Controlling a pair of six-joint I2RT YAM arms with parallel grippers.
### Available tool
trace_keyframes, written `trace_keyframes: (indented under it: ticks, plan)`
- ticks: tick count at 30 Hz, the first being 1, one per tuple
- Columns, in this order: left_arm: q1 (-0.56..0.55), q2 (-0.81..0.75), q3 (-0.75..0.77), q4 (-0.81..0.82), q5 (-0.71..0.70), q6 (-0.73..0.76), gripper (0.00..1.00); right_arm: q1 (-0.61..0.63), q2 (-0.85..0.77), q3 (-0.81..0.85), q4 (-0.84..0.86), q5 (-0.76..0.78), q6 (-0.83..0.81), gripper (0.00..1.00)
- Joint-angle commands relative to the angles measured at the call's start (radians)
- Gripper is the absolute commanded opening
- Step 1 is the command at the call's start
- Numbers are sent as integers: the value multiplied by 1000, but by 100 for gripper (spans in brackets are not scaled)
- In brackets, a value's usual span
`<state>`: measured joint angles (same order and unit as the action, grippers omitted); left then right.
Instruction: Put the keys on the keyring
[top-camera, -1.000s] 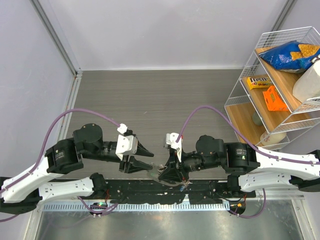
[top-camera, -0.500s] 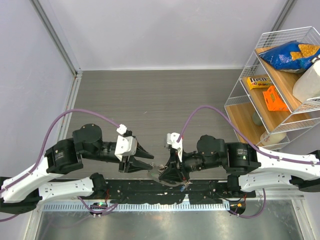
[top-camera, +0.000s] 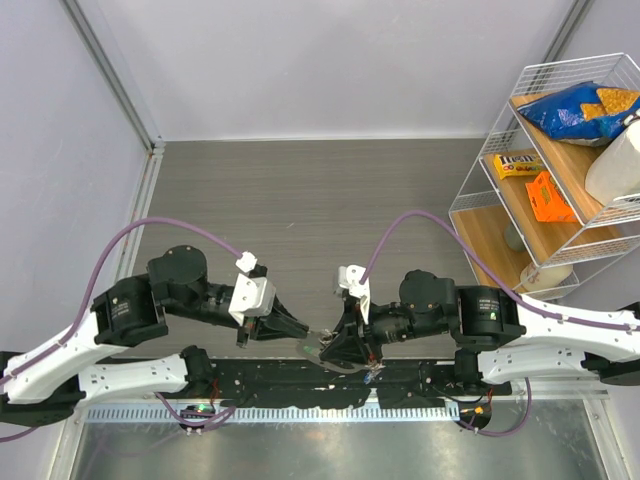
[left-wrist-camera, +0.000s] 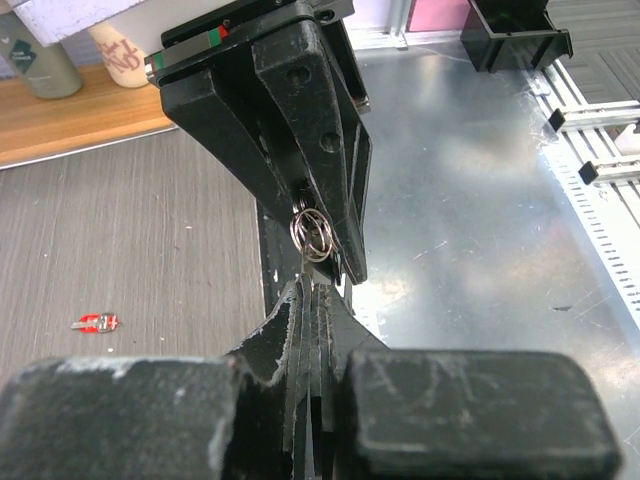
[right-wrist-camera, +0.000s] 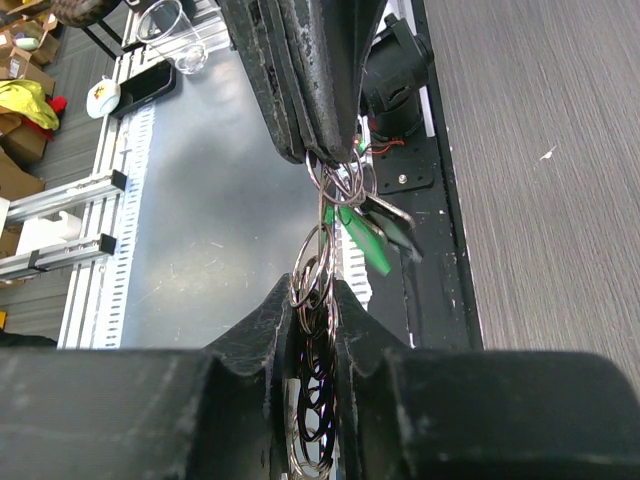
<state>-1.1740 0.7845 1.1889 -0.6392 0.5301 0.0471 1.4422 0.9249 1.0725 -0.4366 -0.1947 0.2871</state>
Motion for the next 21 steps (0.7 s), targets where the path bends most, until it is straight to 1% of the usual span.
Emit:
trace_keyframes:
  ticks: [1, 8, 13, 21]
  plan:
    - [1, 9, 54, 33, 11, 22, 5, 4, -23, 6, 81, -46, -3, 6]
    - [2, 28, 87, 19, 41, 23, 6, 4, -17, 1, 79, -69, -5, 6]
    - [2, 50, 116, 10, 60, 28, 0, 3, -12, -3, 81, -86, -5, 6]
    - [2, 93, 170, -16, 122, 45, 0, 4, -6, -9, 72, -143, -40, 6]
